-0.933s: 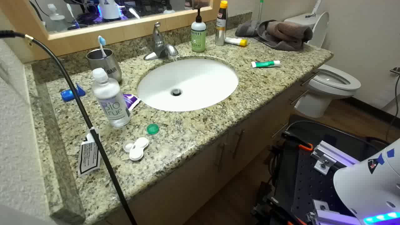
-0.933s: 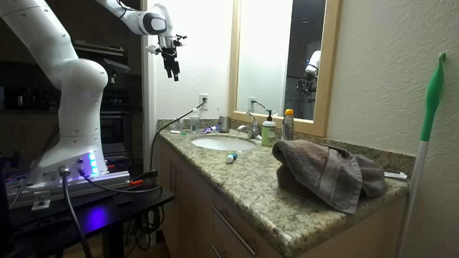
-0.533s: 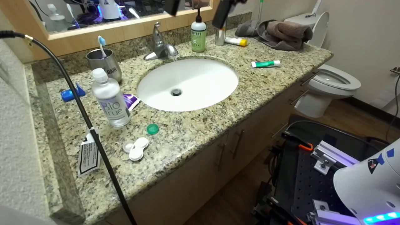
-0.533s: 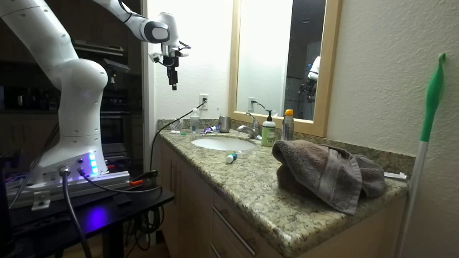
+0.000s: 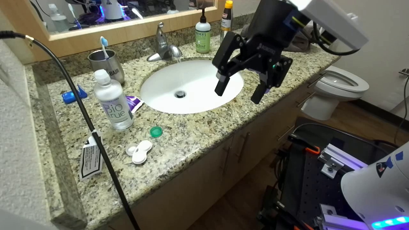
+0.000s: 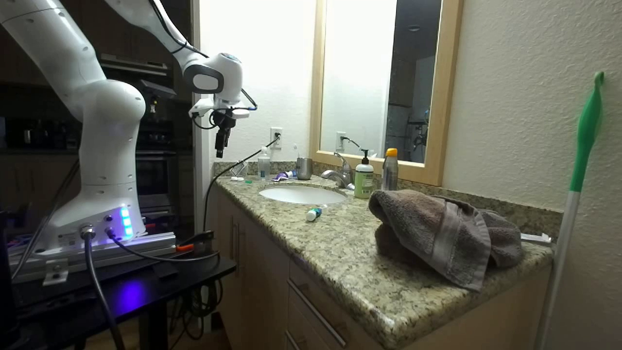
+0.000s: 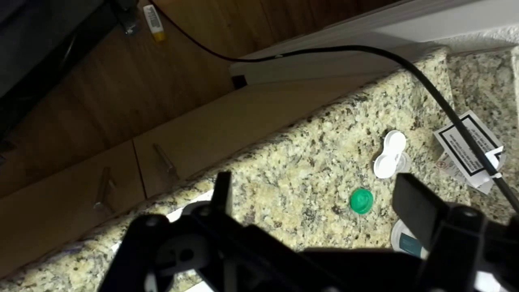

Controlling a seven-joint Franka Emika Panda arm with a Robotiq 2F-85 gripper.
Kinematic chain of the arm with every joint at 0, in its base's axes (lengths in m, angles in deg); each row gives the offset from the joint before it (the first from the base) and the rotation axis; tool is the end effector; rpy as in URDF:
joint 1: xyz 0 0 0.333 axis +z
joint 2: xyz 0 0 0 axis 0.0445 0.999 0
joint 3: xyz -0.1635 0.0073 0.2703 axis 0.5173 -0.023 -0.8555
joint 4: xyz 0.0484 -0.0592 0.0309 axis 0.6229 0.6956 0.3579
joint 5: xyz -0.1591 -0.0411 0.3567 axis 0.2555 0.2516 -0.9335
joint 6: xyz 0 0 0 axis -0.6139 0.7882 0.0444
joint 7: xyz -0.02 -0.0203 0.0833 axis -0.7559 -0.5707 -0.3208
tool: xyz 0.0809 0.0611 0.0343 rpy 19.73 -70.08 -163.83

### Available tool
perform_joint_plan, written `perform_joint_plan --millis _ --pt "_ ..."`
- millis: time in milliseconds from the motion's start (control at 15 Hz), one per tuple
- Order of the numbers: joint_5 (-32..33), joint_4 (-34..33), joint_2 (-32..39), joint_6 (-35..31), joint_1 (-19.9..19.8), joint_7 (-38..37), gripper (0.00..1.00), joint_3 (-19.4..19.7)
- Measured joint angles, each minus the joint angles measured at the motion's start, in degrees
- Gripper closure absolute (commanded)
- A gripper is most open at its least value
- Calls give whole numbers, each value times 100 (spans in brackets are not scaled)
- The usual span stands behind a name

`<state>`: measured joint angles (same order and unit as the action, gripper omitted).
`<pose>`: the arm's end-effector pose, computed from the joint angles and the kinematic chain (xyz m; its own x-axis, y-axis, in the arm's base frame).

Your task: Close the tap

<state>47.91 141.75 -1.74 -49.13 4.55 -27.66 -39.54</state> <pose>0.3401 -0.0054 0.3556 0.7547 -0.6433 -0.1288 -0.6316 -0.6593 -0.4079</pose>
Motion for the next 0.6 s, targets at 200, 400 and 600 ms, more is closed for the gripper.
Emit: perform_joint_plan --millis 200,400,600 --pt "106 -210 139 110 -158 -412 0 -9" --pt "425 -291 402 118 -839 -693 0 230" --pt "706 -338 498 289 -1610 -664 0 786"
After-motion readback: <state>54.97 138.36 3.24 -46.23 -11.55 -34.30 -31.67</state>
